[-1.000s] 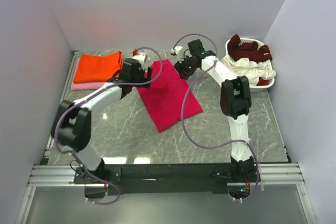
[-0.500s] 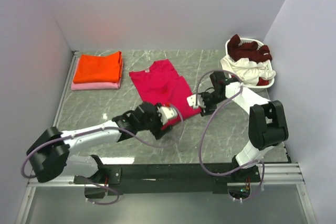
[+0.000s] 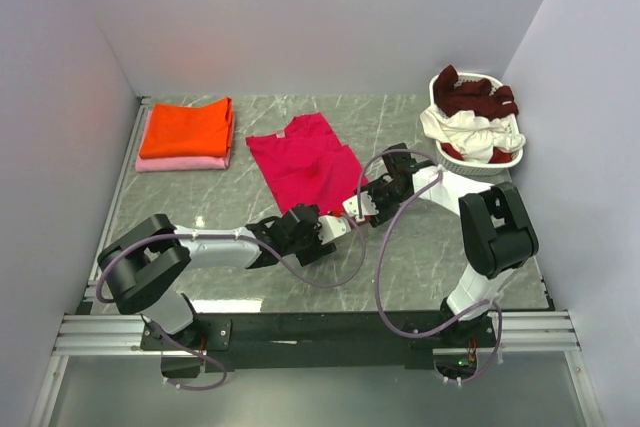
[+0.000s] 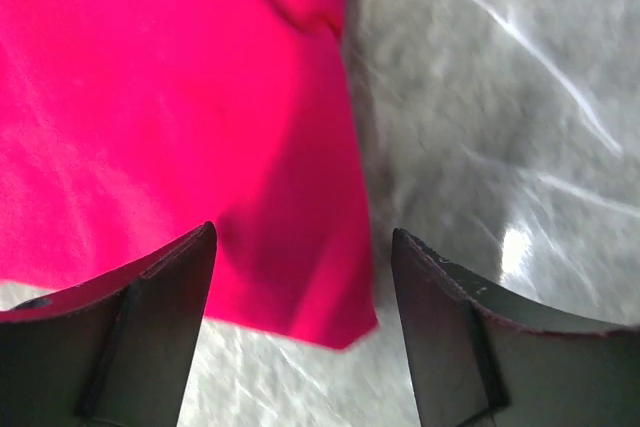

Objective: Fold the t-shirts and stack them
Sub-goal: Fold the tshirt

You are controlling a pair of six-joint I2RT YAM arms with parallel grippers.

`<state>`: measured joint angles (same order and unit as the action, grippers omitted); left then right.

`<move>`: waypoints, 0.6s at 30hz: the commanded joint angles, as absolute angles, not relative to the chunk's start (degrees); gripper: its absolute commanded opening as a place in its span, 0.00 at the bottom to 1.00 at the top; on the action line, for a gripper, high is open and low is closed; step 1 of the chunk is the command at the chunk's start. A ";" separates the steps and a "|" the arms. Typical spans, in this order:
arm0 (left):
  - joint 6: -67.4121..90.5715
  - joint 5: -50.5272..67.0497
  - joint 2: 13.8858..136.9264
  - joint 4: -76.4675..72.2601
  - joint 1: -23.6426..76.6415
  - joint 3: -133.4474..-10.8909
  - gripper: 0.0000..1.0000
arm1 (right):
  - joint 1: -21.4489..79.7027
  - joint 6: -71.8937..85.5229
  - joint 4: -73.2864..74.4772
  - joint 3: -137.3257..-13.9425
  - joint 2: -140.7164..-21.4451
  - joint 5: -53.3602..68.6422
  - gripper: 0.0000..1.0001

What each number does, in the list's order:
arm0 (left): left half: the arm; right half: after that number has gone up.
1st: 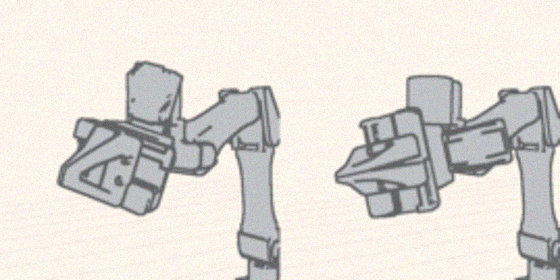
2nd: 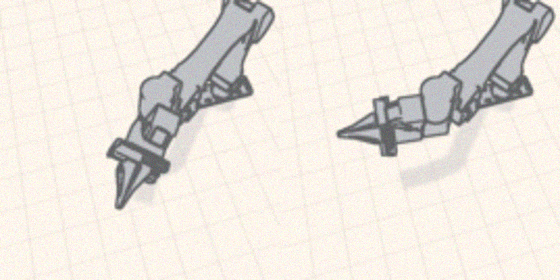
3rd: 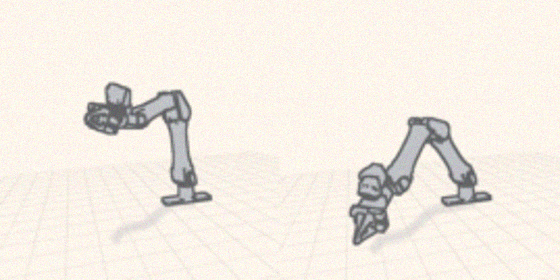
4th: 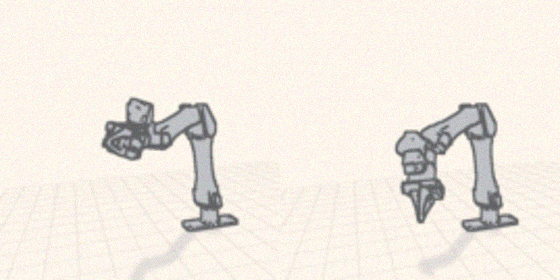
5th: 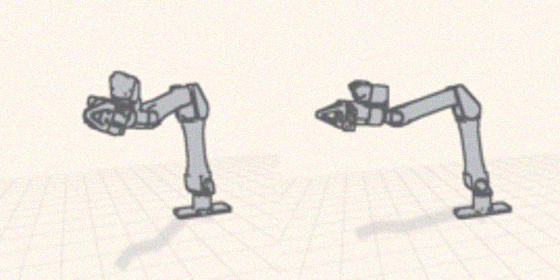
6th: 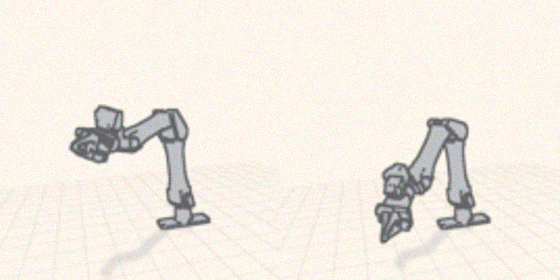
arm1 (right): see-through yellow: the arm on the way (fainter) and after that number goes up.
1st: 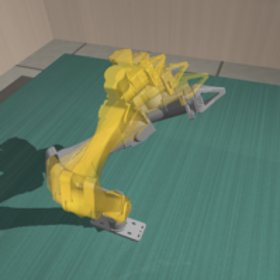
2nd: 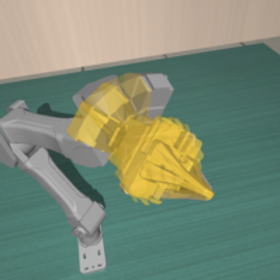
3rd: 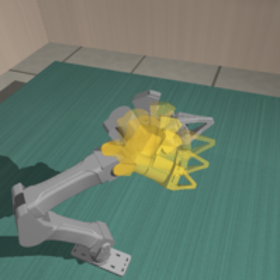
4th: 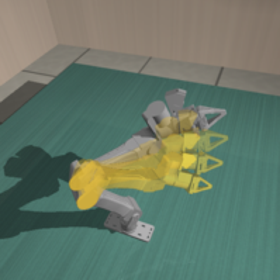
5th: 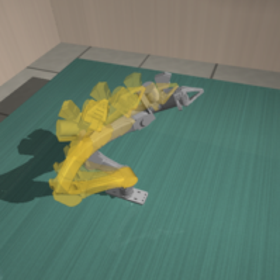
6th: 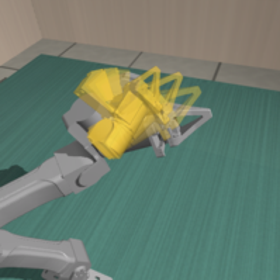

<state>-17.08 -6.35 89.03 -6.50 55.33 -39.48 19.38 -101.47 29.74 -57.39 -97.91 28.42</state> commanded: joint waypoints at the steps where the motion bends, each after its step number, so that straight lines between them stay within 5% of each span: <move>1: -18.54 -9.31 90.97 -7.56 55.55 -41.04 0.75 | 19.60 -99.85 28.38 -59.15 -99.22 27.42 0.61; 6: -17.14 -11.78 90.79 -6.59 55.37 -40.61 0.63 | 20.48 -97.56 30.93 -61.17 -100.37 26.28 0.42; 11: -16.61 -12.66 88.86 -6.76 55.37 -38.42 0.22 | 20.39 -96.77 35.33 -62.49 -100.99 26.72 0.03; 13: -16.44 -12.48 87.28 -7.03 55.46 -37.45 0.07 | 20.48 -97.20 37.61 -62.32 -100.55 26.54 0.00; 18: -16.35 -3.54 80.18 -3.09 56.07 -36.30 0.01 | 20.48 -98.61 44.29 -56.27 -94.06 25.93 0.00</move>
<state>-16.75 -9.37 85.47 -5.91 55.35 -36.91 20.21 -97.60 35.90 -59.68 -99.24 26.96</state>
